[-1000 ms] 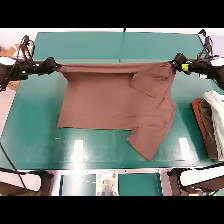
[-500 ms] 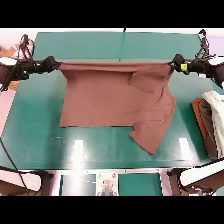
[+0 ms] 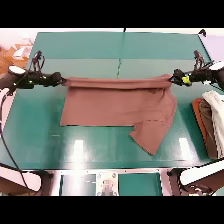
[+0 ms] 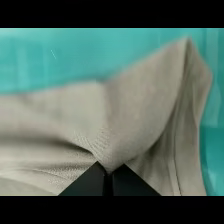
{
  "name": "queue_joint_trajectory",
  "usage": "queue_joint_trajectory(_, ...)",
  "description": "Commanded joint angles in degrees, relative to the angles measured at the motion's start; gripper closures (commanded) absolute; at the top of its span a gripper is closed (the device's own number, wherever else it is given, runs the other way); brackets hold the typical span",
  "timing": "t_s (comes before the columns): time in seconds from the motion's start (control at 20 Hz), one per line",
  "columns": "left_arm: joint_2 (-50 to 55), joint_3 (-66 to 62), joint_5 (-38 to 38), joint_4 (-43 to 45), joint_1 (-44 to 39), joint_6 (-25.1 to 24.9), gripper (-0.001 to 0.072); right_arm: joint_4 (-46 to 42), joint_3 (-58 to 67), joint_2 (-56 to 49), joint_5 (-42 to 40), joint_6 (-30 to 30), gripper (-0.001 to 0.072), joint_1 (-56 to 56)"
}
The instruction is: Fold the shirts.
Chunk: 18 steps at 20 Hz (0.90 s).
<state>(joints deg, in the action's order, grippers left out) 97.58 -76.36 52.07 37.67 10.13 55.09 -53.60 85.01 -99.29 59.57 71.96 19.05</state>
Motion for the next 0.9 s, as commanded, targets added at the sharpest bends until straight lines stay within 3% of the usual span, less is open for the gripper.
queue_joint_trajectory(0.0,1.6,1.5,0.9,1.2,-0.8,0.1,0.0687,-1.6,-3.6,-0.1,0.0,0.0,0.069,-0.4)
queue_joint_trajectory(0.3,3.5,1.5,2.2,4.0,-2.2,2.6,0.0688,-1.6,-5.7,-0.3,-0.1,0.0,0.069,-0.4)
queue_joint_trajectory(0.55,3.5,1.5,4.2,9.4,-2.2,7.6,0.0687,-1.5,-5.6,-0.3,0.1,0.0,0.0688,-0.3)
queue_joint_trajectory(0.6,3.5,1.5,4.2,8.5,-2.2,8.1,0.0667,-1.5,-5.6,-0.2,0.5,0.1,0.0628,-0.3)
queue_joint_trajectory(0.7,3.4,1.2,4.8,6.9,-2.1,9.2,0.0118,-1.6,-4.5,-0.2,3.0,1.5,0.0476,0.0)
queue_joint_trajectory(0.85,3.3,-3.0,15.2,7.3,-0.5,14.2,0.009,-1.9,-0.7,0.6,11.5,5.5,0.047,2.7)
